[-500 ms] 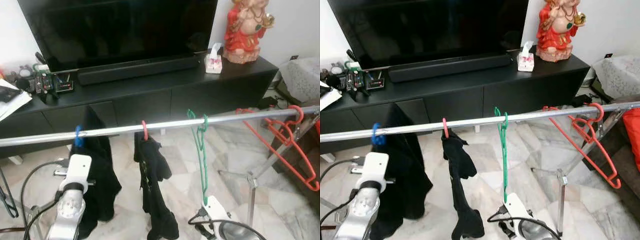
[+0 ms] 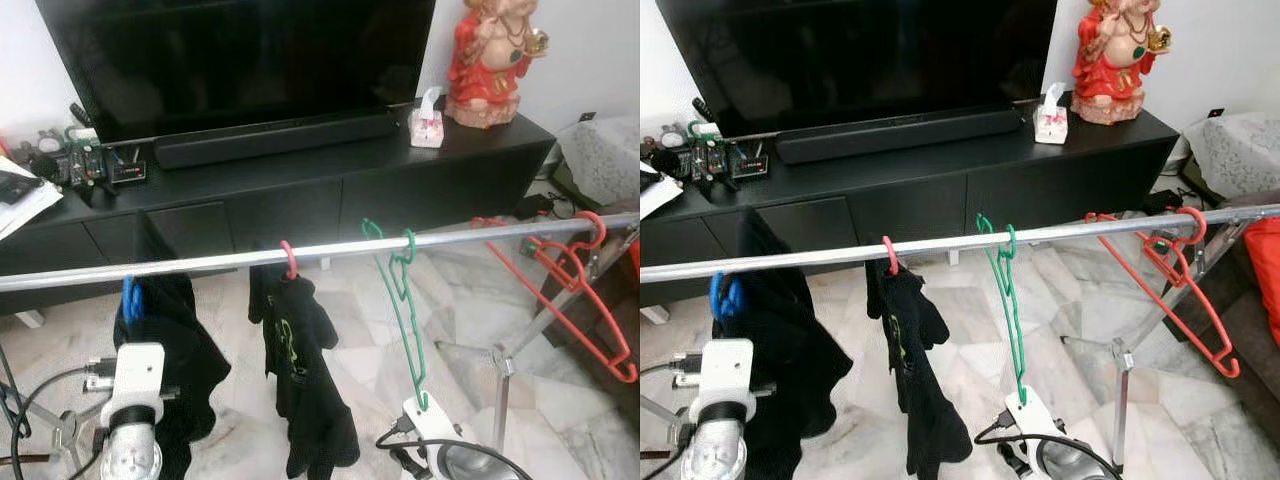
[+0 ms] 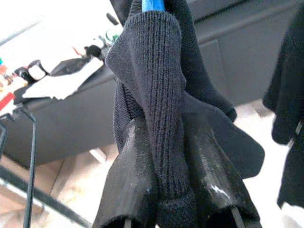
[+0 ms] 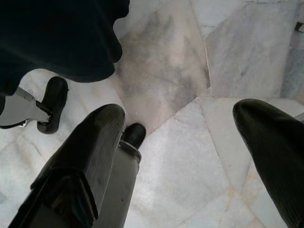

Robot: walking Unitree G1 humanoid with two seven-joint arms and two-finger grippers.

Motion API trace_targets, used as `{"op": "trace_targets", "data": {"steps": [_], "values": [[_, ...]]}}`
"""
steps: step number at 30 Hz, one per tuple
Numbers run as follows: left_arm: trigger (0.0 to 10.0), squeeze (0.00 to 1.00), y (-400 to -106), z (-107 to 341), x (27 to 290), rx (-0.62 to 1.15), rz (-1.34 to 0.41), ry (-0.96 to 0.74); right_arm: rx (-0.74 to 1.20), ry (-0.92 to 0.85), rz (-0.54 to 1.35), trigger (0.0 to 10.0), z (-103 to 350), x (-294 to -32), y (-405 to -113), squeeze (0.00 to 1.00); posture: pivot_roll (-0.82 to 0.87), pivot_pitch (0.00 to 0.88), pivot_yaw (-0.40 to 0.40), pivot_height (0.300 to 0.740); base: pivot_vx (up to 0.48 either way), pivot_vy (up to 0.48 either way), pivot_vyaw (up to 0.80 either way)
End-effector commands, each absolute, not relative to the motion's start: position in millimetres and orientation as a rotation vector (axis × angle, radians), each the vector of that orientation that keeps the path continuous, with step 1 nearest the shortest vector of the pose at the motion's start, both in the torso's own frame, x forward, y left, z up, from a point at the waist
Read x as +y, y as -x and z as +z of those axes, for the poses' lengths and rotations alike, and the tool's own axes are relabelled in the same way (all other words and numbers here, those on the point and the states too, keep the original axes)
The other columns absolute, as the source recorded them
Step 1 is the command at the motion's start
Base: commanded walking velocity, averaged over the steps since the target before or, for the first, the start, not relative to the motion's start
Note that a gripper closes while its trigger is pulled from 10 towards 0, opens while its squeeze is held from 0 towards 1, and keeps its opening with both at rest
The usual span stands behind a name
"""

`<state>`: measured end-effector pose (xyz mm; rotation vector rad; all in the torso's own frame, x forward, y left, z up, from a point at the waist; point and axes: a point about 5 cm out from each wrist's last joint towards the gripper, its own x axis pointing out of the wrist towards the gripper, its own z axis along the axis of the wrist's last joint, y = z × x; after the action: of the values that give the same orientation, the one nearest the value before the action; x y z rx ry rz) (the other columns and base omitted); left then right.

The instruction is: Hang hanger

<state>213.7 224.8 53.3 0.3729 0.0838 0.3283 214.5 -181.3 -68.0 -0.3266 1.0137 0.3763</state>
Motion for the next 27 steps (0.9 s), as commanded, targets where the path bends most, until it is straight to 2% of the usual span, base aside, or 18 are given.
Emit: {"op": "trace_targets", "data": {"steps": [1,8,27], "values": [[10.0,0.00,-207,56,221,0.064,0.330,-0.372,1.019,0.311,0.366,10.0,-69,-182,-212,0.00,-0.11,0.000,0.010,0.740,0.000,0.000,0.00],[10.0,0.00,-192,41,218,0.138,0.355,-0.325,1.020,0.312,0.365,10.0,-69,-182,-212,0.00,-0.11,0.000,0.010,0.740,0.000,0.000,0.00],[10.0,0.00,-199,42,211,0.126,0.349,-0.262,1.025,0.305,0.345,10.0,-72,-183,-208,0.00,-0.13,0.000,0.038,0.740,0.000,0.000,0.00]]}}
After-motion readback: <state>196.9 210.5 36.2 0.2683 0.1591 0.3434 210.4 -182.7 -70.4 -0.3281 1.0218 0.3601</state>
